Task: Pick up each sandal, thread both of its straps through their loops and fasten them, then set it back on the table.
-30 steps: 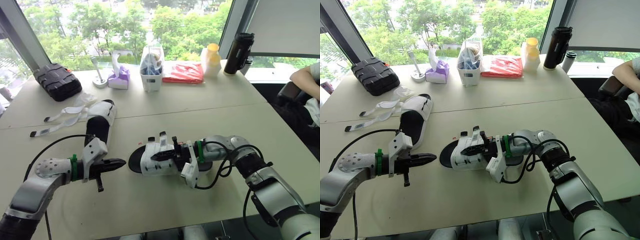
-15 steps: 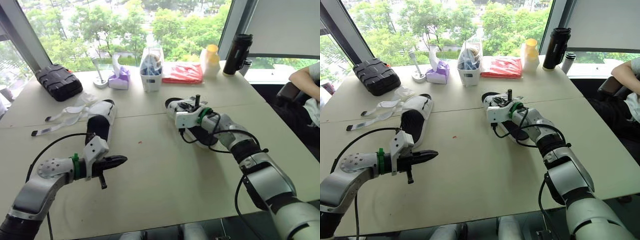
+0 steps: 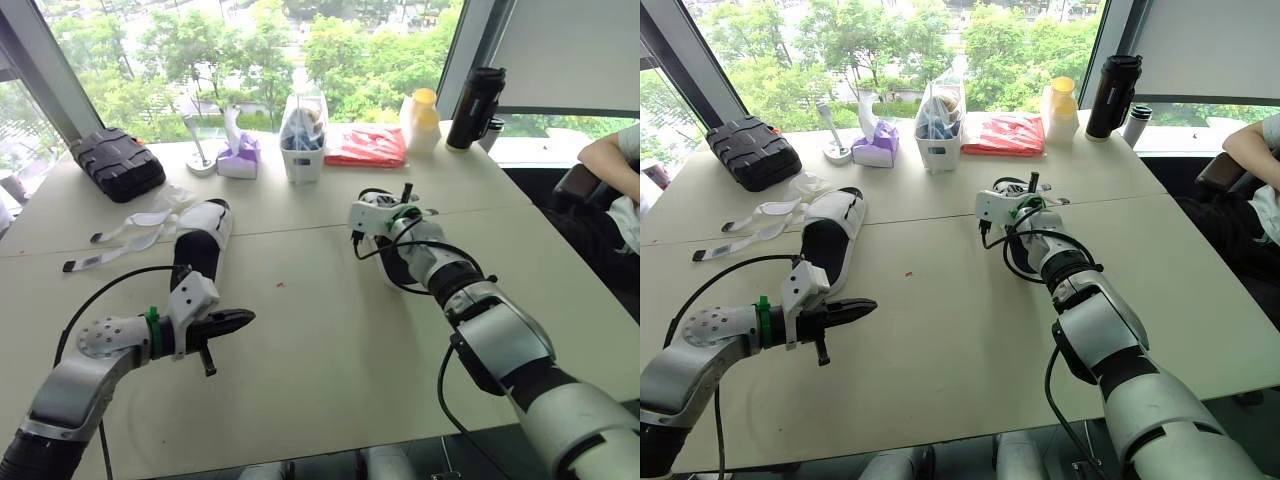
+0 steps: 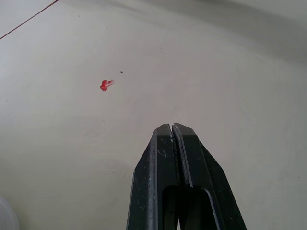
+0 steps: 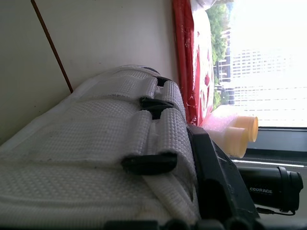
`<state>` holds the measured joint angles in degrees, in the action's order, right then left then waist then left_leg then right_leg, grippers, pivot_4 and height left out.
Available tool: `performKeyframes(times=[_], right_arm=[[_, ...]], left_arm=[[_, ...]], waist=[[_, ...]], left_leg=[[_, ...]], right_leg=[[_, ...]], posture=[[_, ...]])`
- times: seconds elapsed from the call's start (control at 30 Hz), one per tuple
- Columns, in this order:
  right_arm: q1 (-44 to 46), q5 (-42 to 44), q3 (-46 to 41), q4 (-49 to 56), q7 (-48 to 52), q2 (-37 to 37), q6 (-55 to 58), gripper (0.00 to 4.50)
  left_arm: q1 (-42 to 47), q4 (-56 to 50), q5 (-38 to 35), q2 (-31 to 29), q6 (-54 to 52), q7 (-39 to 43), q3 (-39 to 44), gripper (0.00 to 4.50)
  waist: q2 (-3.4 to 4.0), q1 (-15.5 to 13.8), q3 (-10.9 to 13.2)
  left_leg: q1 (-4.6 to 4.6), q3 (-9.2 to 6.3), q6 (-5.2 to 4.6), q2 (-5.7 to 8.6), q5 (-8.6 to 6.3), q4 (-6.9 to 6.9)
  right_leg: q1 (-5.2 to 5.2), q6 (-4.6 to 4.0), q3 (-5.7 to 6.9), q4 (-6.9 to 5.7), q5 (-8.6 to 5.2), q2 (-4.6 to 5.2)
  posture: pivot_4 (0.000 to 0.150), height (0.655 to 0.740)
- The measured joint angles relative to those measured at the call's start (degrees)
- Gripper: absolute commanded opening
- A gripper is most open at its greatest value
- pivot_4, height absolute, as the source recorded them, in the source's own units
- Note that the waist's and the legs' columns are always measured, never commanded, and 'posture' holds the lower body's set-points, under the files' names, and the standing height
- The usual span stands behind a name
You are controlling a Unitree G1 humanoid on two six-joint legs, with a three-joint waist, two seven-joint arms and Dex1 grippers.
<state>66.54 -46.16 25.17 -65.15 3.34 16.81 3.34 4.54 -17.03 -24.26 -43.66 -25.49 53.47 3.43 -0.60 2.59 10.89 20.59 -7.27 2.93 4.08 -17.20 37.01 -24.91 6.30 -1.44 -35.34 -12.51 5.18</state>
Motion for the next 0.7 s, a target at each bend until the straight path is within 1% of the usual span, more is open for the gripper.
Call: performKeyframes(times=[0.1, 0.13, 0.27, 0.33, 0.4, 0.47, 0.5, 0.53, 0.57, 0.6, 0.7], right_arm=[[0.0, 0.0, 1.5, -0.5, 0.3, 0.2, 0.2, 1.84], [-0.1, 0.1, 1.7, -0.5, 0.8, 0.2, 0.2, 2.42], [-0.2, 0.8, 1.8, 2.0, 3.3, 1.3, 0.1, 4.47], [-1.5, 2.1, 1.3, 6.9, 7.8, 3.7, 0.4, 4.47], [-5.3, 4.6, -0.2, 15.4, 14.4, 6.2, 2.4, 4.47], [-10.9, 7.5, -2.4, 28.2, 22.7, 9.3, 5.6, 4.47], [-12.9, 8.6, -3.3, 32.6, 25.7, 10.3, 7.3, 4.47], [-16.0, 10.2, -4.6, 39.4, 30.0, 11.7, 10.0, 4.47], [-18.1, 11.5, -5.6, 43.9, 33.1, 12.6, 12.0, 4.47], [-21.4, 13.9, -7.2, 51.2, 38.3, 14.5, 15.4, 4.47], [-27.7, 20.5, -10.5, 64.4, 49.9, 19.0, 22.7, 4.47]], left_arm=[[-0.1, 0.0, 0.0, 0.0, 0.0, 0.0, 0.0, 0.00], [-0.2, 0.0, 0.0, 0.0, 0.0, -0.1, -0.1, 0.00], [-0.2, -0.1, 0.1, 0.0, 0.0, -0.1, -0.2, 0.00], [-0.2, -0.1, 0.1, 0.0, 0.0, -0.1, -0.3, 0.00], [-0.3, 0.0, 0.2, -0.1, 0.0, -0.1, -0.4, 0.00], [-0.3, 0.1, 0.3, -0.1, 0.1, -0.1, -0.4, 0.00], [-0.1, 0.1, 0.5, -0.2, 0.1, -0.1, -0.4, 0.00], [-0.1, 0.1, 0.6, -0.2, 0.2, 0.0, -0.4, 0.00], [-0.1, 0.2, 0.8, -0.3, 0.3, 0.0, -0.4, 0.00], [0.2, 0.3, 1.2, -0.3, 0.9, -0.1, -0.4, 0.00], [0.7, 1.1, 2.1, -0.3, 2.3, -0.7, -0.1, 0.00]], waist=[[0.00, 0.0, 0.0], [0.01, 0.1, 0.0], [0.00, 0.1, 0.0], [-0.01, 0.0, 0.0], [-0.02, -0.2, 0.0], [-0.03, -0.2, 0.0], [-0.03, -0.2, -0.1], [-0.03, -0.2, -0.1], [-0.03, -0.2, -0.1], [-0.03, -0.2, -0.1], [-0.03, -0.2, -0.1]], left_leg=[[0.00, 0.00, 0.00, 0.00, 0.00, 0.00], [0.01, 0.01, 0.00, 0.00, 0.00, 0.00], [0.01, 0.00, 0.00, -0.01, 0.00, -0.01], [0.01, -0.01, 0.00, -0.01, 0.00, -0.01], [0.01, -0.07, -0.03, -0.01, -0.02, 0.01], [-0.01, -0.07, -0.15, -0.01, -0.09, 0.03], [-0.03, -0.06, -0.37, -0.01, -0.21, 0.04], [-0.04, -0.08, -0.40, -0.02, -0.23, 0.04], [-0.07, -0.08, -0.41, -0.02, -0.23, 0.04], [-0.05, -0.08, -0.43, -0.03, -0.25, 0.04], [-0.11, -0.05, -0.47, -0.04, -0.27, 0.08]], right_leg=[[-0.01, 0.00, 0.00, -0.03, 0.00, 0.00], [-0.02, 0.00, 0.00, -0.03, 0.00, 0.00], [-0.04, 0.00, 0.00, -0.03, 0.00, -0.02], [-0.02, 0.00, 0.01, -0.02, 0.00, -0.02], [0.04, 0.00, 0.06, 0.01, -0.01, -0.02], [0.09, 0.01, 0.06, 0.04, -0.01, -0.02], [0.11, 0.01, 0.06, 0.04, -0.01, -0.02], [0.12, 0.01, 0.07, 0.04, -0.01, -0.02], [0.14, 0.01, 0.07, 0.03, -0.01, -0.02], [0.14, 0.01, 0.08, 0.04, -0.01, -0.02], [0.22, 0.03, 0.10, 0.06, -0.01, -0.02]], posture=[[0.150, 0.7400], [0.150, 0.7400], [0.150, 0.7400], [0.150, 0.7400], [0.150, 0.7400], [0.150, 0.7400], [0.150, 0.7400], [0.150, 0.7400], [0.150, 0.7400], [0.150, 0.7400], [0.150, 0.7400]])
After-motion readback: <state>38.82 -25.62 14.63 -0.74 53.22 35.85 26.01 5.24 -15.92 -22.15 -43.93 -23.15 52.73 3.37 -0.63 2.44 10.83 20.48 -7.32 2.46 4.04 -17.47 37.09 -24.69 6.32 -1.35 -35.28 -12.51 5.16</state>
